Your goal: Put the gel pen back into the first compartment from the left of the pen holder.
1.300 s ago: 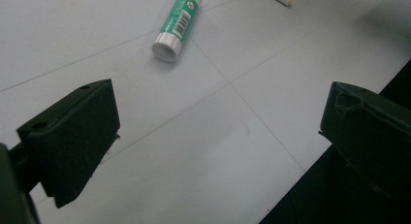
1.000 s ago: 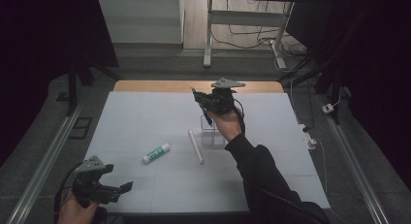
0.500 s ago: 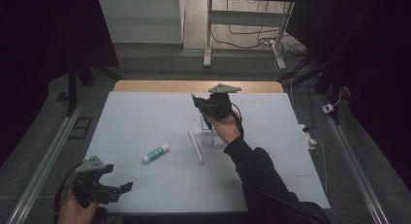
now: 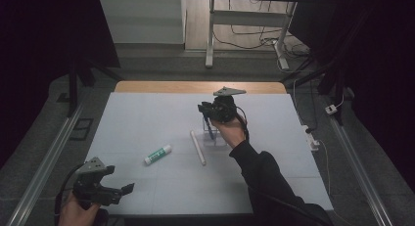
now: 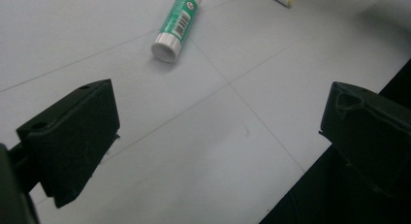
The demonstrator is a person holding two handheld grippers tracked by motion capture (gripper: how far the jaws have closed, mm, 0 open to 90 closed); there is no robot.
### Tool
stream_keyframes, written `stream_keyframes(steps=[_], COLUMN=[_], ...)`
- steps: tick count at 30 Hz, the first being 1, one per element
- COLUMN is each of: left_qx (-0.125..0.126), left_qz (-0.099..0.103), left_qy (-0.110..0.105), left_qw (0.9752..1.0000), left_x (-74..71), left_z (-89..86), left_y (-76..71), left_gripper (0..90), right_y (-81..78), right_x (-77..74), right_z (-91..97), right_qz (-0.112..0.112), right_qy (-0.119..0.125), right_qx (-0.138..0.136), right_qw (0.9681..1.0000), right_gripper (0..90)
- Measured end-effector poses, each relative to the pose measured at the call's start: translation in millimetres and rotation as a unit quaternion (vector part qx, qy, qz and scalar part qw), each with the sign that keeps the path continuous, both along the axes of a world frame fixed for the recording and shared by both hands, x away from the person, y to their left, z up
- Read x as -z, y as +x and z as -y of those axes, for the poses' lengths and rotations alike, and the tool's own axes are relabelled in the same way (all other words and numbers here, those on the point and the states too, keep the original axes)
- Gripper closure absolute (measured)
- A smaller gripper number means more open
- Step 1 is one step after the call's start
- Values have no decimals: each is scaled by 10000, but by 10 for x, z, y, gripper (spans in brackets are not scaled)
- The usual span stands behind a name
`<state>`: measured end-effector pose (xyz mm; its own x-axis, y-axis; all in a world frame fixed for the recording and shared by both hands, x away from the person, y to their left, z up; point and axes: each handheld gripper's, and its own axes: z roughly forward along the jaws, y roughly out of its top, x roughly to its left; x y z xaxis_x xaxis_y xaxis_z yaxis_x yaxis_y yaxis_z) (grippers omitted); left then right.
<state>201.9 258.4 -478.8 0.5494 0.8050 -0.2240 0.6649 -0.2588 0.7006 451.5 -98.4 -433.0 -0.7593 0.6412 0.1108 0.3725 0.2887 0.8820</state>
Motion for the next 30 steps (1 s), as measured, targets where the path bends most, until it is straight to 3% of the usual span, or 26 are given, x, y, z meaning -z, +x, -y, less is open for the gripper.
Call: stream_keyframes(steps=[18,25,30], left_qx=[4,15,21], left_qz=[0,-4,-4], left_qy=[-60,-62,-65], left_qw=[10000,10000,10000], left_x=[-1,0,0], left_z=[-9,-8,-5], left_y=[2,5,6], left_gripper=[3,0,0], right_y=[-240,-400,-517], right_x=[-172,-228,-227], right_z=[239,355,452], right_qz=[49,-40,-118], right_qy=[-401,-436,-608], right_qx=[-205,-280,-323], right_qw=[9990,9986,9976], right_gripper=[332,191,119])
